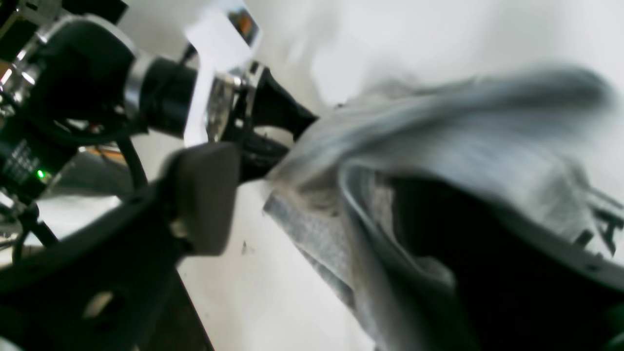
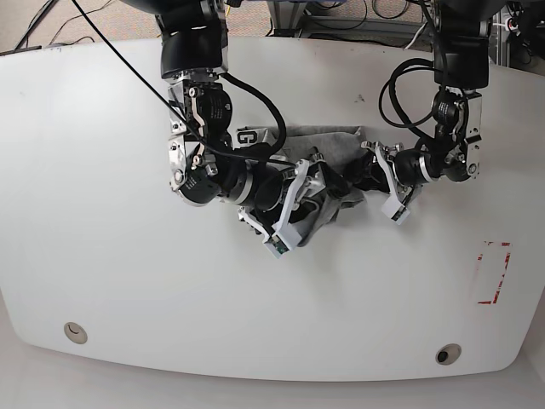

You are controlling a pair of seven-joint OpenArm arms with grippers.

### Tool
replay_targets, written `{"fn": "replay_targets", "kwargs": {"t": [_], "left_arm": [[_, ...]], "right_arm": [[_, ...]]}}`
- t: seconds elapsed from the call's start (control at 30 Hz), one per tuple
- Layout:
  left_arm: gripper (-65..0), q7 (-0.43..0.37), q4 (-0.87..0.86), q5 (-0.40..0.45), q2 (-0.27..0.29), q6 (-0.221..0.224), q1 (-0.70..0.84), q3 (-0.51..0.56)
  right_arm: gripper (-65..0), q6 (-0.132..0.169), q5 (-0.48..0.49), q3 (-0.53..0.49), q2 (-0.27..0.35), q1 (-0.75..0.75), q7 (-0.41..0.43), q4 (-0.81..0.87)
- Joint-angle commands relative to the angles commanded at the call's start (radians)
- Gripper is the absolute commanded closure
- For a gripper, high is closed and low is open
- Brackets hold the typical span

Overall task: Layout the t-shirt on the table in an organized manner, then fold the t-shirt properly
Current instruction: 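Push the folded shirt together with both grippers into a compact bundle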

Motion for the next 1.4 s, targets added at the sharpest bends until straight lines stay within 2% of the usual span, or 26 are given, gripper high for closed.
{"fn": "replay_targets", "kwargs": {"t": [0.1,0.3,0.53,0.73,0.8,0.9,1.0,1.1,1.23,1.4], "left_arm": [[-18.1,0.000,0.000,0.000,0.000,0.000,-0.002,0.000],[-18.1,0.002,0.026,0.000,-0.002,0.000,-0.006,-0.002],[-18.1,0.064,0.152,0.000,-0.003,0.000,-0.008,-0.003],[-18.1,0.086,0.245,0.000,-0.005,0.000,-0.009,-0.003],[-18.1,0.086,0.284,0.000,-0.006,0.000,-0.008,-0.003],[-18.1,0.086,0.345,0.000,-0.026,0.000,-0.005,-0.009],[-18.1,0.086,0.408,0.000,-0.037,0.000,-0.003,-0.055],[-18.2,0.084,0.448,0.000,-0.032,0.000,-0.002,-0.124],[-18.2,0.083,0.512,-0.002,0.014,0.000,-0.008,-0.233],[-18.2,0.080,0.568,-0.002,0.055,0.000,-0.049,-0.408]], "right_arm": [[-65.0,0.000,0.000,-0.046,-0.008,0.018,0.000,0.002],[-65.0,0.000,-0.006,-0.041,-0.012,0.028,-0.002,0.002],[-65.0,0.000,-0.003,0.051,0.107,0.026,-0.005,0.055],[-65.0,0.002,0.011,0.107,0.138,0.020,-0.038,0.060],[-65.0,0.011,0.034,0.137,0.144,0.020,-0.052,0.060],[-65.0,0.054,0.037,0.175,0.186,0.011,-0.054,0.054],[-64.5,0.087,0.034,0.180,0.199,-0.006,-0.052,0.054],[-57.2,0.110,0.034,0.180,0.201,-0.011,-0.052,0.048],[-44.4,0.146,0.034,0.180,0.201,-0.021,-0.052,0.023],[-32.0,0.164,0.034,0.170,0.193,-0.023,-0.035,0.021]]}}
